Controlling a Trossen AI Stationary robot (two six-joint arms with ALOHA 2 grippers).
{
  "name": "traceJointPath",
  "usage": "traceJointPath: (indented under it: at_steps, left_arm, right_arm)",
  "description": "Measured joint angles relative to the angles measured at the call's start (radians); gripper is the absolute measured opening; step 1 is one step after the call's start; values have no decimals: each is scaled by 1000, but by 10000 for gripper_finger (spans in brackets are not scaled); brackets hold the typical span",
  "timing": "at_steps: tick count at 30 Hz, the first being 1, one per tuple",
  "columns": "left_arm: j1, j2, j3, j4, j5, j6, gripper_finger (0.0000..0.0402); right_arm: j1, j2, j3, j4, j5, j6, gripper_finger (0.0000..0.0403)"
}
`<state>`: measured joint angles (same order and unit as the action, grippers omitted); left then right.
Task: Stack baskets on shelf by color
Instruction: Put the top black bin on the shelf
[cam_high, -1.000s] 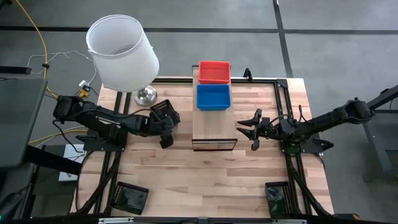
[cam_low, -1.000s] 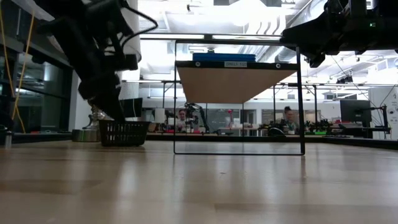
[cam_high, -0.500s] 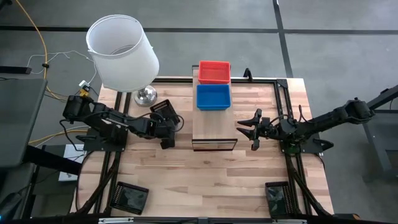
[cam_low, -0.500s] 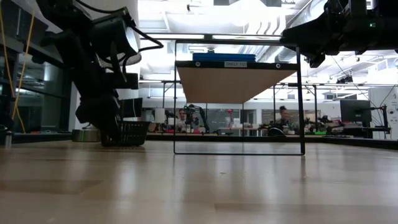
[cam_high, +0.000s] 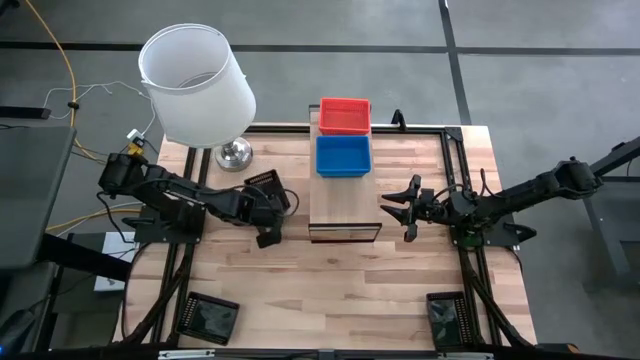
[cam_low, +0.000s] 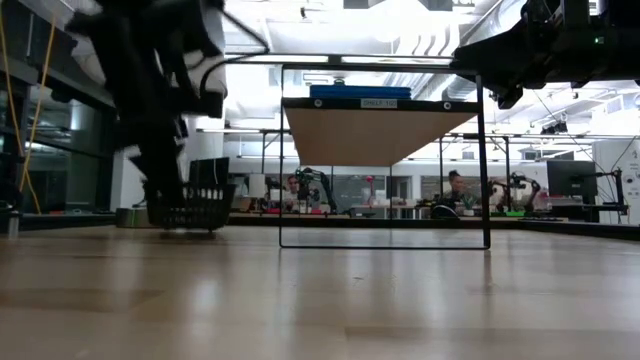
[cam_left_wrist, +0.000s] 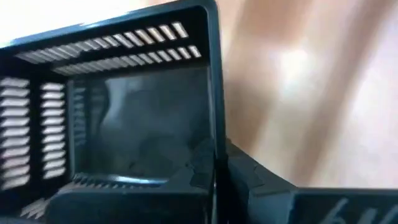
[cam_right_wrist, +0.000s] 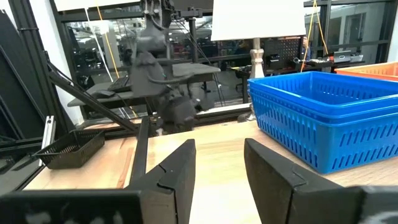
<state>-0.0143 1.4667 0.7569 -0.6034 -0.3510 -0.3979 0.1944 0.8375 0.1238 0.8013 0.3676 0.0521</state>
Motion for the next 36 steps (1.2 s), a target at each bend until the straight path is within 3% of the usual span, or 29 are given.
traceJointPath:
  at_steps: [8, 13, 15, 20, 25, 29, 32, 36]
  left_arm:
    - [-163, -5, 306, -462, 88, -119, 1]
    - [-285, -5, 526, -726, 3, -190, 0]
    - [-337, -5, 602, -783, -65, -151, 0]
    - [-462, -5, 699, -763, -250, 278, 0]
    - [-516, 19, 719, -750, -289, 745, 0]
    - [-492, 38, 719, -734, -302, 935, 0]
    - [-448, 60, 719, -703, -367, 1027, 0]
    - [-390, 102, 719, -619, -472, 1283, 0]
  right_arm:
    - [0, 0, 0, -4, 0, 0, 126]
    - [0, 0, 0, -4, 0, 0, 126]
    - [0, 0, 0, -4, 0, 0, 126]
    - [0, 0, 0, -4, 0, 0, 126]
    - [0, 0, 0, -4, 0, 0, 126]
    - [0, 0, 0, -4, 0, 0, 126]
    - [0, 0, 0, -4, 0, 0, 126]
    - [0, 0, 0, -4, 0, 0, 126]
